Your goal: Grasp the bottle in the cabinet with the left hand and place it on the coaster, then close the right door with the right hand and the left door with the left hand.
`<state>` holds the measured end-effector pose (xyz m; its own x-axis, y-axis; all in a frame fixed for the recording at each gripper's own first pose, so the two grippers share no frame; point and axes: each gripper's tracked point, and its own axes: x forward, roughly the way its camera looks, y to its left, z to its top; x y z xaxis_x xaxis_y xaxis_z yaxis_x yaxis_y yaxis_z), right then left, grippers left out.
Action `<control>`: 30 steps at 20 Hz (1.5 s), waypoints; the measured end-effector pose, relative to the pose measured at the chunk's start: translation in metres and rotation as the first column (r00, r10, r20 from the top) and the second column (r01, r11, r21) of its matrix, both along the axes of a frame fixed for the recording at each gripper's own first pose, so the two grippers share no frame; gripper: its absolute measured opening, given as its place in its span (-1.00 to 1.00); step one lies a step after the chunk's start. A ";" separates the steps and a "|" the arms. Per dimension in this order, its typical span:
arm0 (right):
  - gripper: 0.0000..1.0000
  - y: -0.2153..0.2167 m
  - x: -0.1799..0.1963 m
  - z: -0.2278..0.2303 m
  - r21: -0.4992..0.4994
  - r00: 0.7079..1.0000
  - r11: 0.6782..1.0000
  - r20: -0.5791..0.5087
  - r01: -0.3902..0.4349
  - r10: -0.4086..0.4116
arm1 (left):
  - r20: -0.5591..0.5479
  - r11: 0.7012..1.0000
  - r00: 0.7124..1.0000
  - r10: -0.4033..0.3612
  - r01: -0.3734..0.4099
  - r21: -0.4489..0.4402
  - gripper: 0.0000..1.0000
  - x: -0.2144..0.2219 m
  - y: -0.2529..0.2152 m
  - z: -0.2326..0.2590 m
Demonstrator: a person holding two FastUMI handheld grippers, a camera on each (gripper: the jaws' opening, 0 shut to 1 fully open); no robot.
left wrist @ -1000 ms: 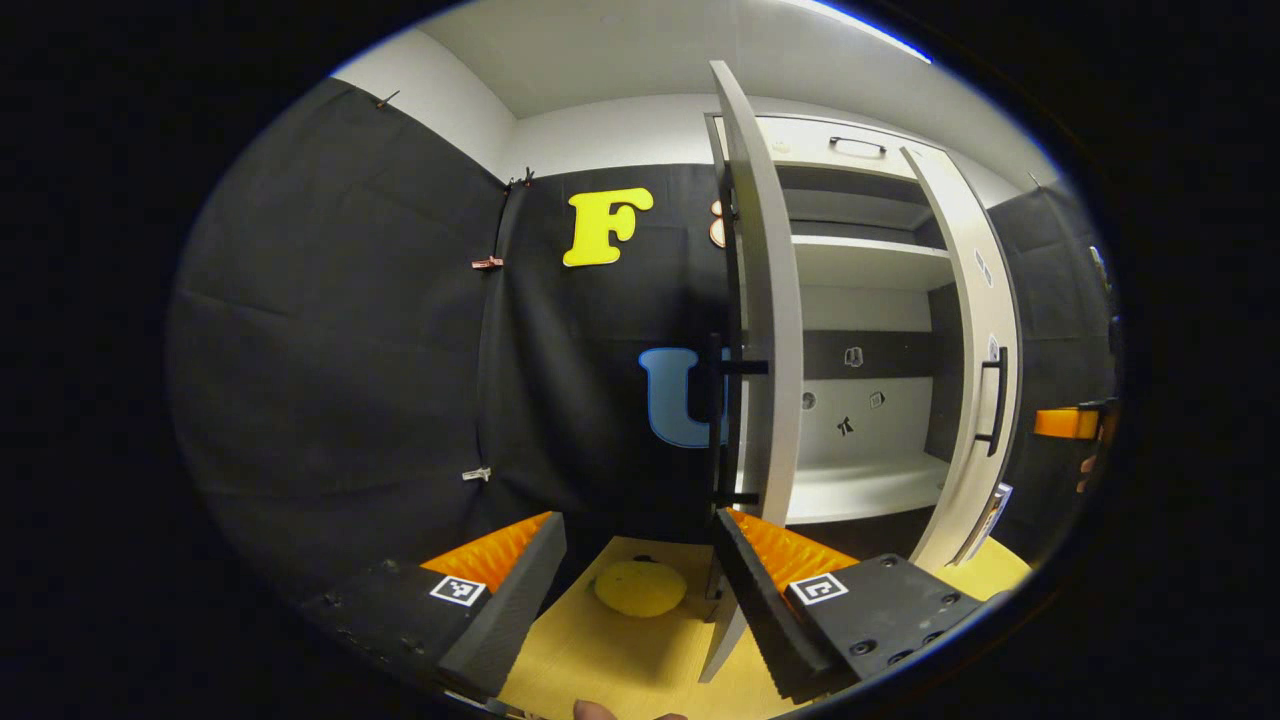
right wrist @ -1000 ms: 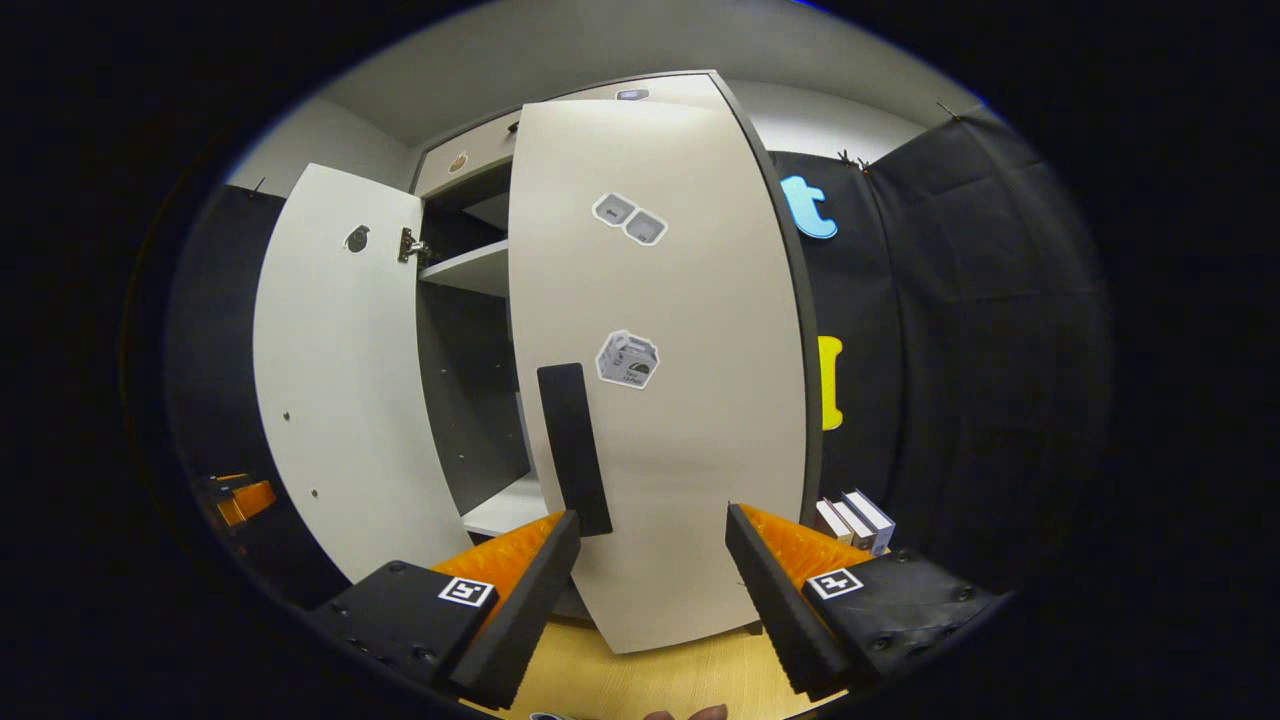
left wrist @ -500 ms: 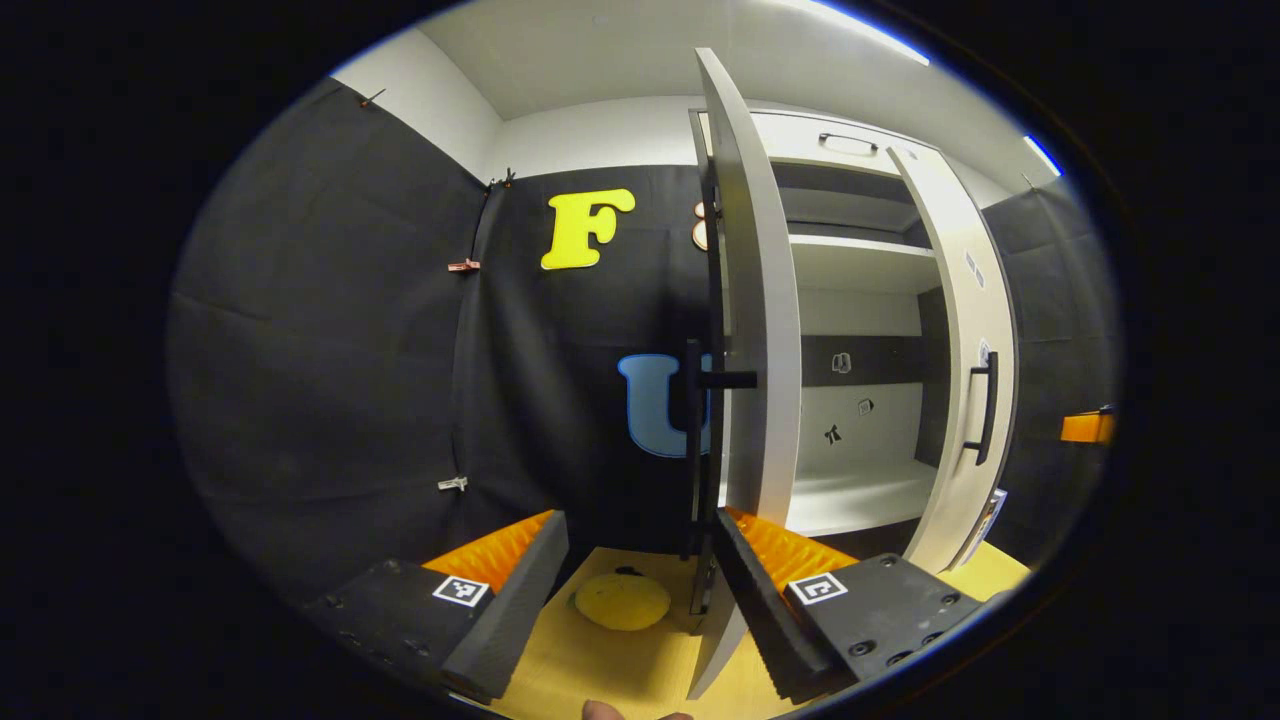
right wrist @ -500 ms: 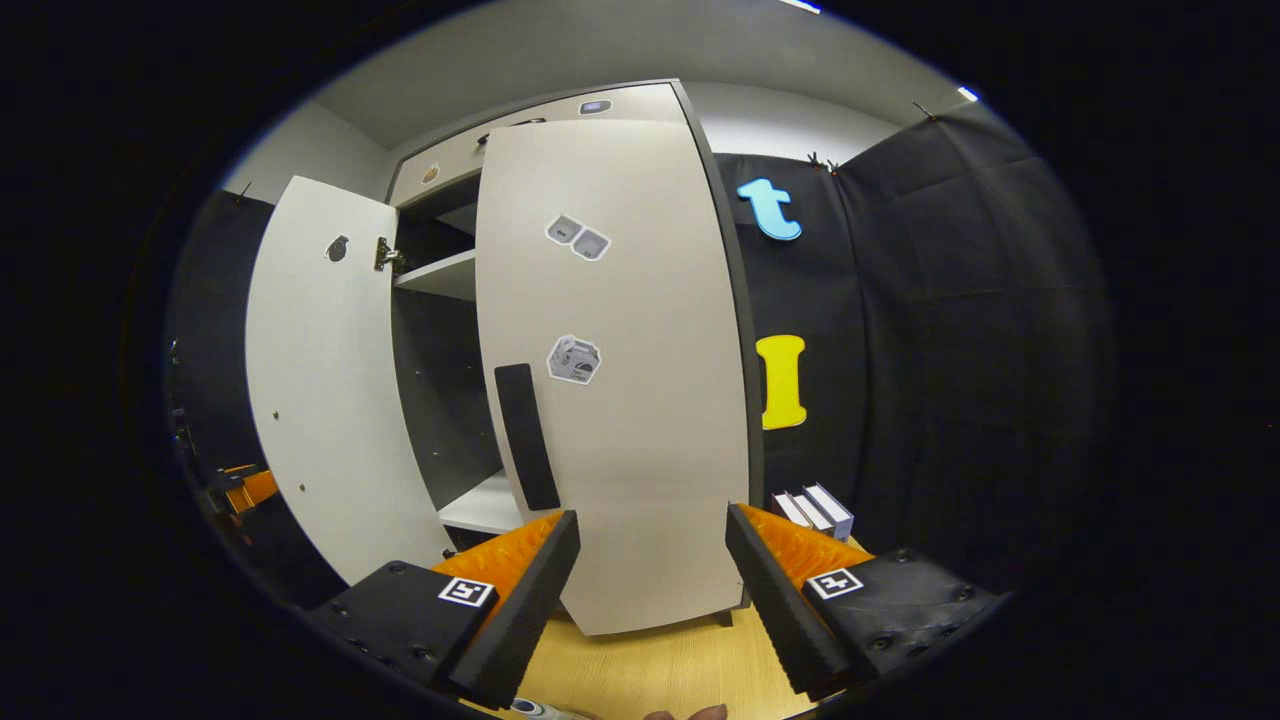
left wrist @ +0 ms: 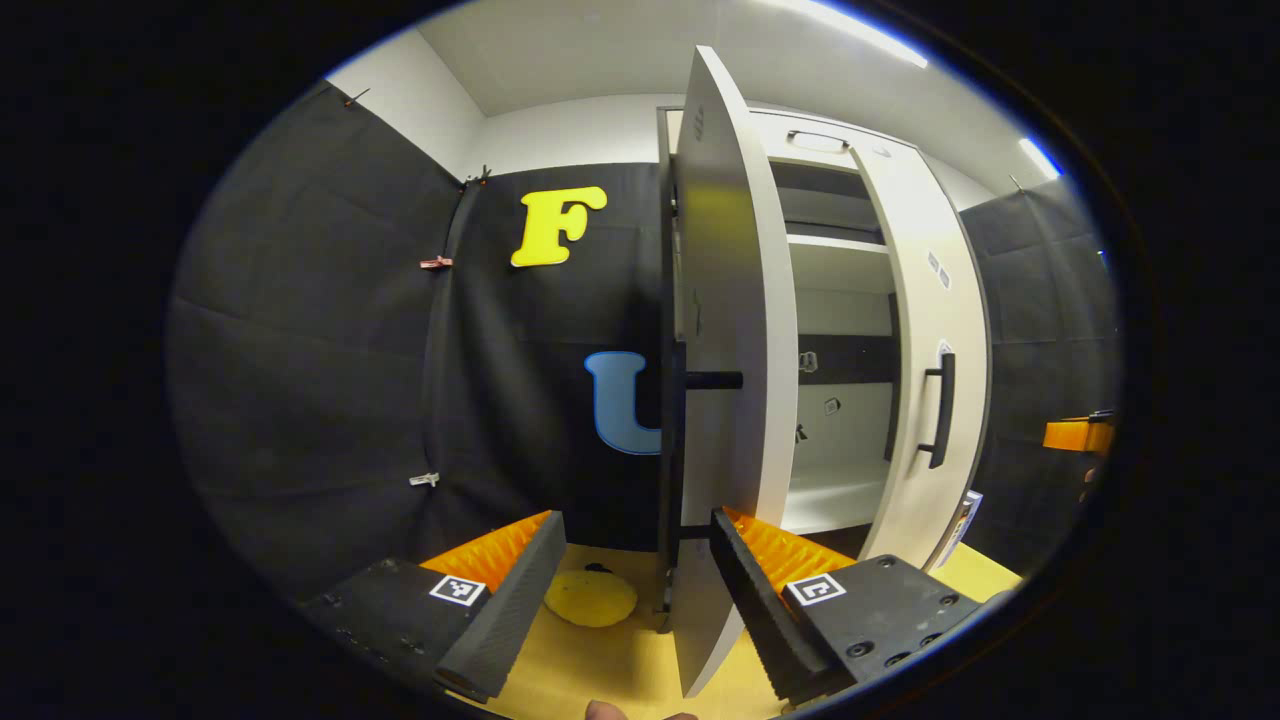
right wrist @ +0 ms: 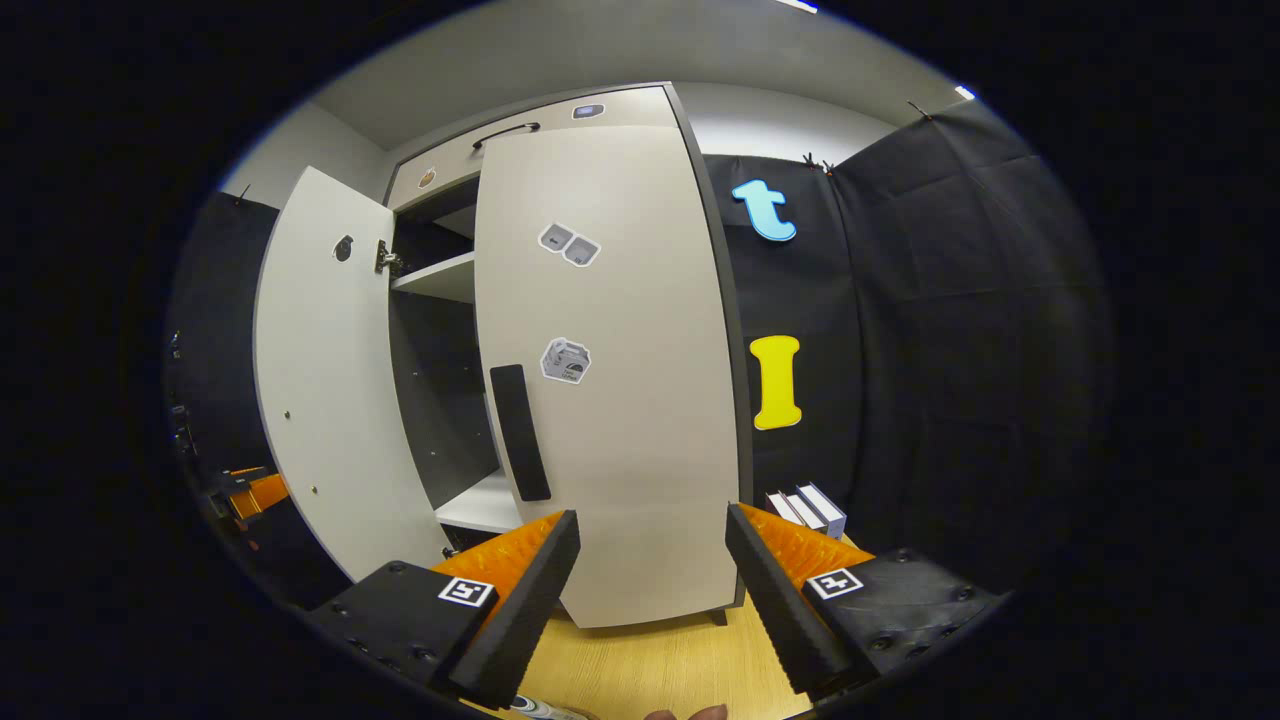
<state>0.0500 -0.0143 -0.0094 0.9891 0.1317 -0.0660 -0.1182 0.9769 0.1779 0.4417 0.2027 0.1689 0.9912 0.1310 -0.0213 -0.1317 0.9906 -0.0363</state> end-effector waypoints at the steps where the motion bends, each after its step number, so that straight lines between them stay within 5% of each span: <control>1: 0.94 -0.003 0.000 0.000 0.001 1.000 1.000 -0.001 0.002 -0.002 | 0.001 1.000 1.000 -0.010 0.010 -0.001 0.87 0.002 -0.006 0.001; 20: 0.95 -0.041 0.004 -0.008 -0.022 0.999 0.999 -0.030 0.043 -0.044 | -0.026 0.973 0.974 -0.227 0.225 -0.040 0.89 0.080 -0.140 -0.012; 30: 0.94 -0.049 0.020 -0.015 -0.019 0.998 0.999 -0.052 0.033 -0.034 | -0.003 0.976 0.976 -0.218 0.218 -0.032 0.88 0.130 -0.170 -0.009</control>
